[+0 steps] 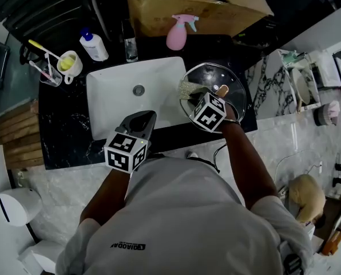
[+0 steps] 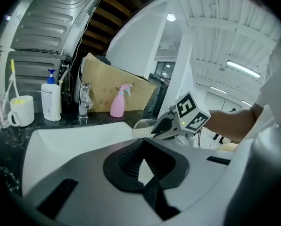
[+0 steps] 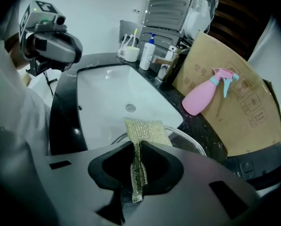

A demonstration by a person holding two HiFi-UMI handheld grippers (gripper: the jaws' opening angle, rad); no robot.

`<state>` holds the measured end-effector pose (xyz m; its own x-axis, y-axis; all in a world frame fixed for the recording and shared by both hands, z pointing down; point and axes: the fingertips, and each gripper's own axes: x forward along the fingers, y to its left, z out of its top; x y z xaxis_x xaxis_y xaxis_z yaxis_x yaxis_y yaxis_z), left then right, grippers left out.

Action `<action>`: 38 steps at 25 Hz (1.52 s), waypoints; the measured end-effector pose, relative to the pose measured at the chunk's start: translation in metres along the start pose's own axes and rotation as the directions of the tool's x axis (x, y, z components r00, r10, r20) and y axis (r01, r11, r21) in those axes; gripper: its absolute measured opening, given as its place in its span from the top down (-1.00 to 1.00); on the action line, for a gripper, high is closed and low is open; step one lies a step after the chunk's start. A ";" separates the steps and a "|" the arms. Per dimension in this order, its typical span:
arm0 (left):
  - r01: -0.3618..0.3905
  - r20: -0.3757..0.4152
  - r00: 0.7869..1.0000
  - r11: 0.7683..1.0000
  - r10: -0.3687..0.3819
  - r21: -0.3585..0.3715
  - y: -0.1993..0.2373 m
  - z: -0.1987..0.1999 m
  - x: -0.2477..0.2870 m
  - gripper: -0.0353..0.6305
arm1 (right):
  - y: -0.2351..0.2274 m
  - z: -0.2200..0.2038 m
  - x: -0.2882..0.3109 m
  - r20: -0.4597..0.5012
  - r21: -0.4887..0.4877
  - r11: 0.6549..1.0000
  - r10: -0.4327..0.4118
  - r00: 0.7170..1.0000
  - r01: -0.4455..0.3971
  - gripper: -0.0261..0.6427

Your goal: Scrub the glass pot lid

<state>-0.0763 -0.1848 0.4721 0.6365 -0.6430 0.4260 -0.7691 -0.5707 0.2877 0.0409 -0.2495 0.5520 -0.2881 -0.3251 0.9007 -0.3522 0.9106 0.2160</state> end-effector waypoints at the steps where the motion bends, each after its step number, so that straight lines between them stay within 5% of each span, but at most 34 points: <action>1: -0.001 0.005 1.000 1.000 0.001 -0.002 -0.003 0.001 0.001 0.86 | 0.003 -0.001 -0.001 0.004 -0.022 1.000 0.003 1.000 -0.003 0.68; 9: -0.028 0.024 0.999 0.999 0.029 -0.042 -0.028 -0.001 0.008 0.86 | 0.023 -0.016 -0.009 0.039 -0.193 0.981 0.042 0.998 -0.034 0.68; 16: -0.010 0.049 0.999 0.973 0.022 -0.229 -0.043 -0.007 0.012 0.86 | 0.045 -0.032 -0.018 0.082 -0.352 0.933 0.105 0.991 -0.070 0.68; 29: -0.025 0.017 0.999 0.985 0.029 -0.169 -0.068 -0.015 0.026 0.86 | 0.066 -0.059 -0.031 0.152 -0.439 0.896 0.149 0.977 -0.068 0.68; 38: 0.030 -0.011 0.999 0.989 -0.032 -0.145 -0.080 -0.017 0.041 0.86 | 0.070 -0.079 -0.041 0.187 -0.355 0.934 0.117 0.975 -0.044 0.67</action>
<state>0.0099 -0.1565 0.4811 0.6599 -0.6190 0.4259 -0.7501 -0.5094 0.4218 0.0980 -0.1528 0.5599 -0.4892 -0.2581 0.8331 -0.0003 0.9553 0.2958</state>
